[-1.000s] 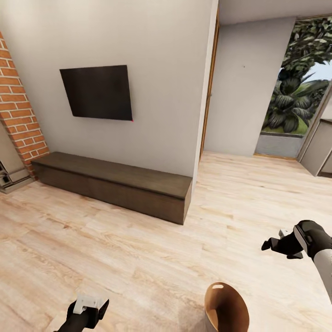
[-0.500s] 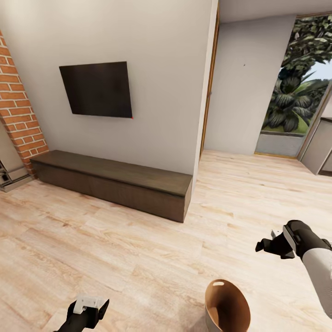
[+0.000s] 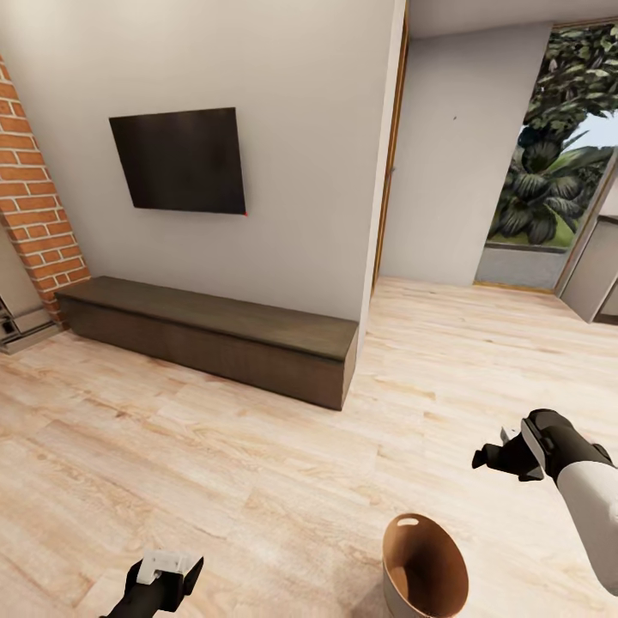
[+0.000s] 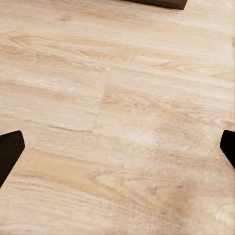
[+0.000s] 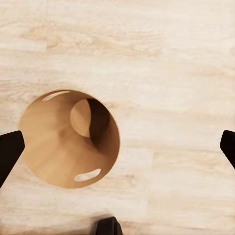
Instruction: Put the three can of soda from the living room inside the tash can in the kitchen.
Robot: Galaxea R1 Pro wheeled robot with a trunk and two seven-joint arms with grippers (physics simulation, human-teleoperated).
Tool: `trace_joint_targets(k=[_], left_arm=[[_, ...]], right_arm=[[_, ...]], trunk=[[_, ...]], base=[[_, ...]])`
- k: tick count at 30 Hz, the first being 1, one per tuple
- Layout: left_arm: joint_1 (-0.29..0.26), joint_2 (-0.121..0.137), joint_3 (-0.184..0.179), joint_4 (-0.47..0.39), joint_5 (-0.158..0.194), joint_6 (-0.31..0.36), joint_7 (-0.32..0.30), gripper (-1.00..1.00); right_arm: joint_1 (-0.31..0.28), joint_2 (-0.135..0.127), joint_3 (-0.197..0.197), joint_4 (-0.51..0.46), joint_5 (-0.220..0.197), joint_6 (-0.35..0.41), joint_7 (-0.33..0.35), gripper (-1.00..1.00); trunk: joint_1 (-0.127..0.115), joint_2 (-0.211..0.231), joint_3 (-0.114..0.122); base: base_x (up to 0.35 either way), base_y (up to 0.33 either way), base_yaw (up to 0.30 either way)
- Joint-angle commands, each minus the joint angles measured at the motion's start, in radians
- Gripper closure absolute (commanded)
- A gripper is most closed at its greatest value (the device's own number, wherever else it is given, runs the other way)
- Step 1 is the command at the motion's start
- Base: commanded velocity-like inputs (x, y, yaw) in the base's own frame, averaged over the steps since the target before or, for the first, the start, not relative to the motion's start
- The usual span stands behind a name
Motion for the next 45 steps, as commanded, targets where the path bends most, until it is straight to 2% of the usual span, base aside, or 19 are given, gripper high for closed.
trace_joint_targets(k=[1,9,25,45], left_arm=[[0.000,0.000,0.000,0.000,0.000,0.000,0.000,-1.00],[0.000,0.000,-0.001,0.001,0.000,0.000,0.000,-1.00],[0.000,0.000,-0.033,0.001,-0.001,0.000,0.002,-1.00],[0.000,0.000,-0.037,0.002,-0.001,0.000,0.003,-1.00]], right_arm=[[0.000,0.000,0.000,0.000,0.000,0.000,0.000,-1.00],[0.000,0.000,0.000,-0.003,0.000,0.000,-0.001,-1.00],[0.000,0.000,-0.003,-0.006,-0.006,-0.020,0.003,-1.00],[0.000,0.000,-0.006,-0.005,-0.007,-0.043,0.001,-1.00]], trunk=[[0.004,-0.007,-0.003],[0.035,-0.063,-0.028],[0.096,-0.175,-0.078],[0.173,-0.315,-0.141]], base=[[0.000,0.000,0.000],[0.000,0.000,0.000],[0.000,0.000,0.000],[0.000,0.000,0.000]])
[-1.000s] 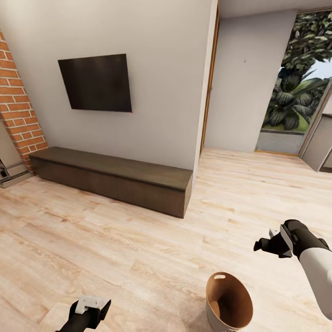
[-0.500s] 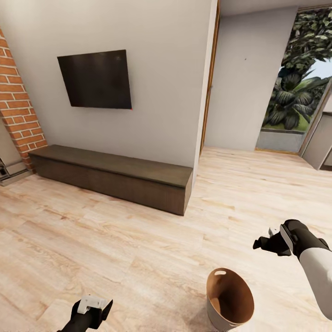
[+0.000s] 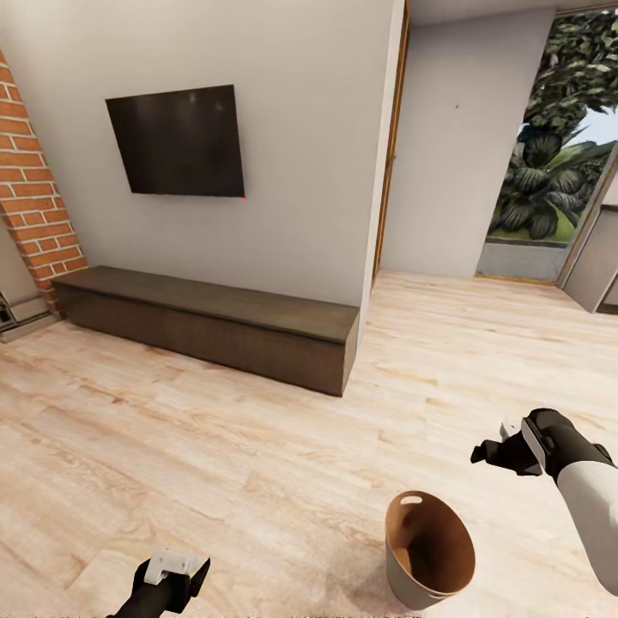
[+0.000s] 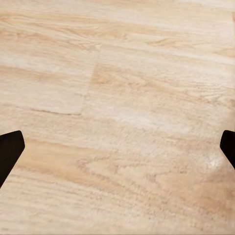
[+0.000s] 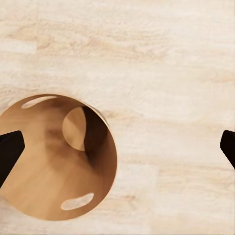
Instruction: Put the three can of soda from the living room inside the tash can in the kitchen.
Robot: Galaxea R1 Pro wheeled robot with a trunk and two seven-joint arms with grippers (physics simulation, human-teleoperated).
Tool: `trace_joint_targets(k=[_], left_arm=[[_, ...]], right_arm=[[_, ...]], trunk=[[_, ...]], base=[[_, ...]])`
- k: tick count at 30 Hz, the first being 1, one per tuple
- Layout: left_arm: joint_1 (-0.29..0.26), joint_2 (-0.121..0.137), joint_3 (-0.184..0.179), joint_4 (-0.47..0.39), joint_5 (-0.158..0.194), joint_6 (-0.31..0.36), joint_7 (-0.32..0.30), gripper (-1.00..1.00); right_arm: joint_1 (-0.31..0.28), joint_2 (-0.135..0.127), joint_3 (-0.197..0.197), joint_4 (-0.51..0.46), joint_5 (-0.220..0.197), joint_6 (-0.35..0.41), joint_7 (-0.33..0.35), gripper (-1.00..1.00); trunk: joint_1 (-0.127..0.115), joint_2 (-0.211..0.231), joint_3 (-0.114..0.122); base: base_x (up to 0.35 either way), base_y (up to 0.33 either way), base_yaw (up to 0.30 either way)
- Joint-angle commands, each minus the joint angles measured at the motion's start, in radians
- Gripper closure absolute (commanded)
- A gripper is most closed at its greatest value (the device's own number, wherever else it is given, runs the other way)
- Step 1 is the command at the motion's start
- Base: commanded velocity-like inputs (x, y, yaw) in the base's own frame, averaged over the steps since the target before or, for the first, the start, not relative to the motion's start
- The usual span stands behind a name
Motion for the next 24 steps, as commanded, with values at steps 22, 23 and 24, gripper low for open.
trace_joint_targets(k=[22,23,24], left_arm=[[0.001,0.000,0.000,-0.002,0.001,0.000,0.000,-1.00],[0.001,0.000,0.000,-0.002,0.001,0.001,0.000,-1.00],[0.001,0.000,0.000,-0.002,0.001,0.000,0.000,-1.00]], right_arm=[[0.001,0.003,0.002,0.010,0.004,-0.001,-0.001,-1.00],[0.001,0.003,0.002,0.010,0.004,-0.001,-0.001,-1.00],[0.001,0.003,0.002,0.011,0.004,-0.002,-0.001,-1.00]], trunk=[[0.023,-0.042,-0.019],[0.023,-0.042,-0.019],[0.023,-0.042,-0.019]], base=[[0.000,0.004,0.000],[-0.018,0.099,0.000],[-0.035,0.133,0.000]])
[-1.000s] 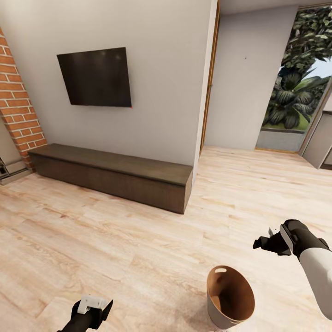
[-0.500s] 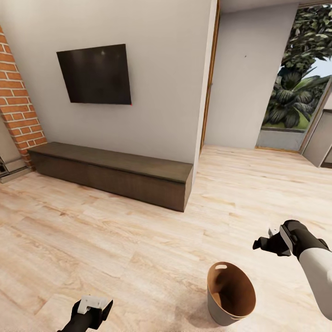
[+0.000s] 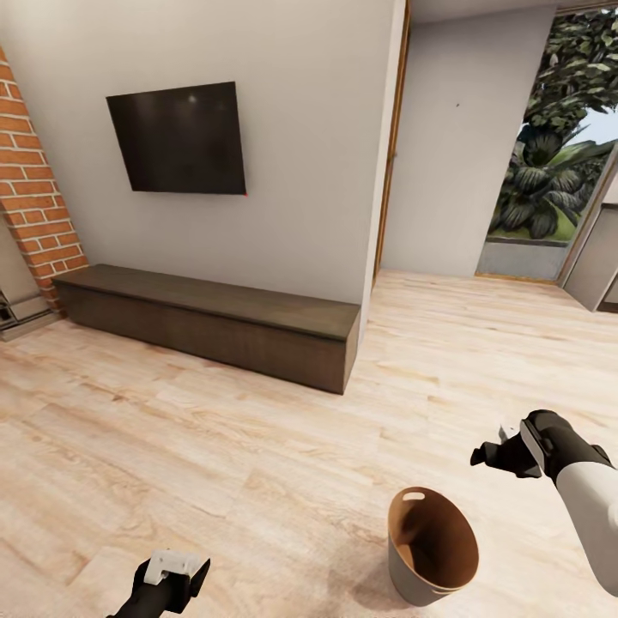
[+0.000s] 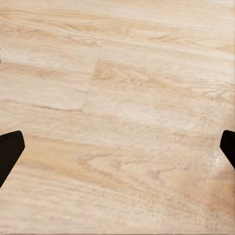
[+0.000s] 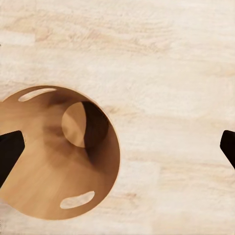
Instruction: Put the three can of soda from the living room inside the tash can in the kitchen.
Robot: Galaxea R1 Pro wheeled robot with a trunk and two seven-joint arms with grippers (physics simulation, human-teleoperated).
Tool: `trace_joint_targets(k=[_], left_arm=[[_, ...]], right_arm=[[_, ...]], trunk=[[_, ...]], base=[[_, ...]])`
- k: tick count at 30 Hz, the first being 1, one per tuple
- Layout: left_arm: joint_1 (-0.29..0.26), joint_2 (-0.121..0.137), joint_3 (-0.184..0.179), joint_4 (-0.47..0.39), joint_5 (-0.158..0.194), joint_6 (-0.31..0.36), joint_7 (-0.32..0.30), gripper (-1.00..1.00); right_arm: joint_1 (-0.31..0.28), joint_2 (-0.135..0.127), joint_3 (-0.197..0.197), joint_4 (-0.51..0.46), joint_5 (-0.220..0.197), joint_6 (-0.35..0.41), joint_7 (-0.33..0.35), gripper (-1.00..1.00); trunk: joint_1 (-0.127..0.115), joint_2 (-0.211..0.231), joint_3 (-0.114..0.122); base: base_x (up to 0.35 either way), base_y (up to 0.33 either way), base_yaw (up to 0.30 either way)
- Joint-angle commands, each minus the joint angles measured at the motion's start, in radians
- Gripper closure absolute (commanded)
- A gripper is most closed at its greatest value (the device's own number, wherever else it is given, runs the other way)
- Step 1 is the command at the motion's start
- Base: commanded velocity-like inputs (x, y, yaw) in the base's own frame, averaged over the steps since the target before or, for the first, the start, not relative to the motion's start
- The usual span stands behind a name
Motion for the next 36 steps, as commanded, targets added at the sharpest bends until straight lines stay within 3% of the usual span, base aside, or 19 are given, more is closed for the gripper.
trace_joint_targets(k=[1,9,23,36], left_arm=[[0.000,0.000,0.000,0.000,0.000,0.000,0.000,-1.00],[0.000,0.000,0.000,-0.001,0.000,0.001,0.000,-1.00],[0.000,0.000,0.001,-0.001,0.000,0.000,0.000,-1.00],[0.000,0.000,0.000,-0.001,-0.001,0.001,0.000,-1.00]], right_arm=[[0.000,0.000,0.000,0.000,0.000,-0.001,0.000,-1.00],[0.001,0.000,0.001,0.001,0.002,-0.004,0.000,-1.00],[0.002,0.000,0.002,0.001,0.002,-0.005,0.000,-1.00],[0.003,0.006,0.002,0.000,0.002,-0.005,0.000,-1.00]], trunk=[[0.000,0.000,0.000],[0.000,0.000,0.000],[0.000,0.000,0.000],[0.050,-0.091,-0.041]], base=[[-0.049,0.160,0.000],[-0.062,0.176,0.000],[-0.010,0.026,0.000],[0.000,0.001,0.000]])
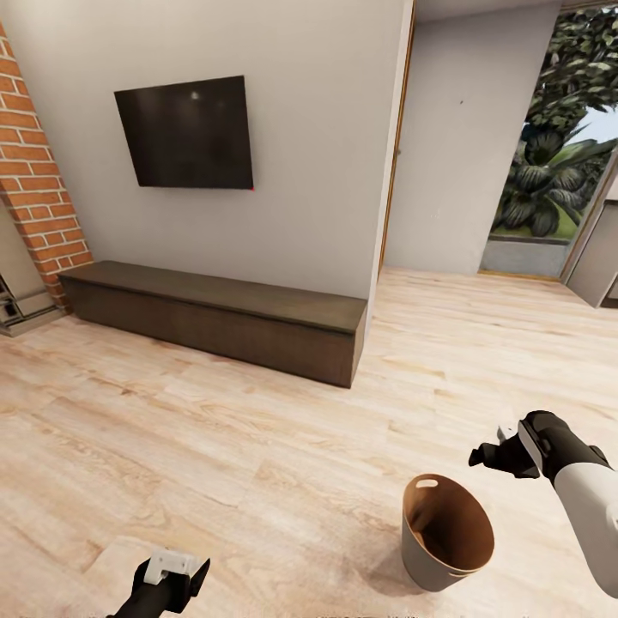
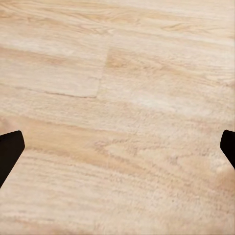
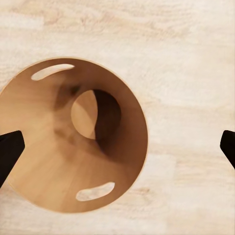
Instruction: Put the three can of soda from the living room inside the tash can in the kitchen.
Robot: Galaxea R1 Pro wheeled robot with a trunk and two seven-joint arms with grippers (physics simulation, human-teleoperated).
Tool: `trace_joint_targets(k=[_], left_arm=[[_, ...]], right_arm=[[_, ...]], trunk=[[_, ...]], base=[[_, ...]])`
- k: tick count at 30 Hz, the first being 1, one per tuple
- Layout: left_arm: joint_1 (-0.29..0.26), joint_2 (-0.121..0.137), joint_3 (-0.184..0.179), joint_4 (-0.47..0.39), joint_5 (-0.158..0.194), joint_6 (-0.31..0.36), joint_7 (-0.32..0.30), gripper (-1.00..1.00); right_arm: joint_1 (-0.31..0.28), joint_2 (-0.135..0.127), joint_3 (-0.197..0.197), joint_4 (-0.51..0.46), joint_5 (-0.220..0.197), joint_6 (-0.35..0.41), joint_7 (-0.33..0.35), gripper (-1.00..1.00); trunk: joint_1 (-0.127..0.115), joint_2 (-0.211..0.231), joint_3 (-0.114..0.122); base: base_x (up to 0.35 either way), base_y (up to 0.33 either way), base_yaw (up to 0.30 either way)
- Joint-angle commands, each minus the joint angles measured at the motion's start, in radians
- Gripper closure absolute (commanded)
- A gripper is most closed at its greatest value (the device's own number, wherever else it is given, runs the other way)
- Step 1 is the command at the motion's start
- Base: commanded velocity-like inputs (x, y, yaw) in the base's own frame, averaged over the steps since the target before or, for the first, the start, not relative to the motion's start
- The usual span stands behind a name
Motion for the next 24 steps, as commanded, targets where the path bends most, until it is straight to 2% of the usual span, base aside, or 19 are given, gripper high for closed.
trace_joint_targets(k=[1,24], left_arm=[[0.000,0.000,0.000,0.000,0.000,0.000,0.000,-1.00],[0.000,0.000,-0.014,0.000,-0.001,0.000,0.001,-1.00]], right_arm=[[0.000,0.000,0.000,0.000,0.000,0.000,0.000,-1.00],[0.000,0.001,0.001,-0.006,0.000,0.000,-0.001,-1.00]], trunk=[[0.004,-0.007,-0.003],[0.004,-0.007,-0.003]], base=[[0.000,0.000,0.000],[0.010,-0.011,0.000]])
